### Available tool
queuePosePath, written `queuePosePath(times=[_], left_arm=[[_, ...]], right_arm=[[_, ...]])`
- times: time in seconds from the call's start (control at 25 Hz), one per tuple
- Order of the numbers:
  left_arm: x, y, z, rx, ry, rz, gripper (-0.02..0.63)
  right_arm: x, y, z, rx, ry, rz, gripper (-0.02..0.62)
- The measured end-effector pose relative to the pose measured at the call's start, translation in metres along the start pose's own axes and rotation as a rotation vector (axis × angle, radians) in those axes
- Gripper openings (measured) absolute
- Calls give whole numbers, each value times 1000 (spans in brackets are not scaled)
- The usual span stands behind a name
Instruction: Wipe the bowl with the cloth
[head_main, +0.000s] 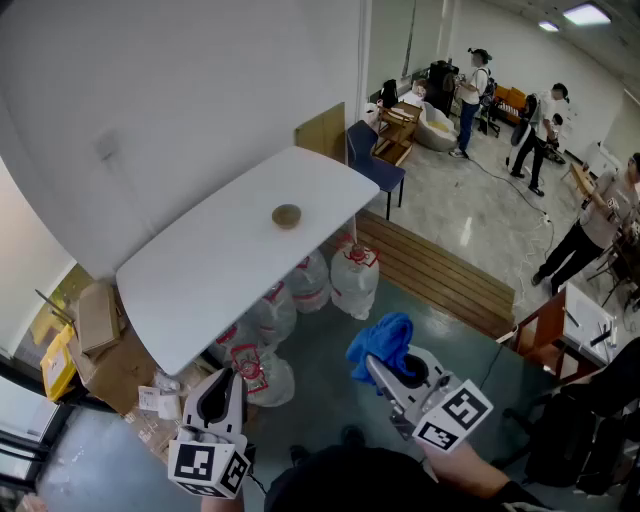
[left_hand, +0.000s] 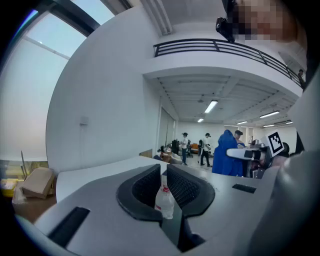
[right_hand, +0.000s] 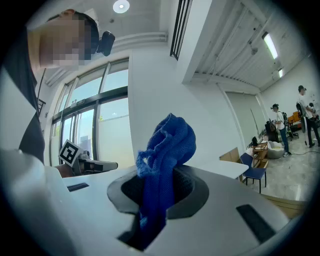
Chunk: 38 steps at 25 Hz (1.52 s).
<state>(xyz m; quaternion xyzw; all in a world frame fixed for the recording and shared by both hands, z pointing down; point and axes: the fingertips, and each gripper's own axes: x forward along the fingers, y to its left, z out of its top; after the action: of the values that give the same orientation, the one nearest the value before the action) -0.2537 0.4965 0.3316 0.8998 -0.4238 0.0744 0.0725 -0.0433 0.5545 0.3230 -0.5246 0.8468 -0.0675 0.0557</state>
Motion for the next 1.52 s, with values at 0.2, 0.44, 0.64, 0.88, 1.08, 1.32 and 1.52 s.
queuePosePath(times=[0.2, 0.44, 0.64, 0.88, 1.08, 1.32, 1.52], left_arm=[[5, -7, -2, -4, 3, 2, 48], [19, -25, -4, -11, 6, 3, 48], [35, -49, -1, -9, -10, 7, 48], [55, -71, -1, -1, -13, 0, 48], [78, -66, 4, -2, -15, -2, 48], [126, -49, 7, -8, -10, -30, 48], [177, -19, 15, -20, -23, -51, 48]], right_arm=[[-3, -7, 0, 7, 2, 7, 69], [-17, -24, 1, 13, 11, 22, 69], [-34, -43, 3, 24, 8, 49, 69], [-48, -72, 0, 63, 10, 53, 69], [-41, -93, -2, 90, 3, 41, 69], [-10, -122, -6, 113, 15, 14, 69], [33, -156, -1, 109, 16, -7, 69]])
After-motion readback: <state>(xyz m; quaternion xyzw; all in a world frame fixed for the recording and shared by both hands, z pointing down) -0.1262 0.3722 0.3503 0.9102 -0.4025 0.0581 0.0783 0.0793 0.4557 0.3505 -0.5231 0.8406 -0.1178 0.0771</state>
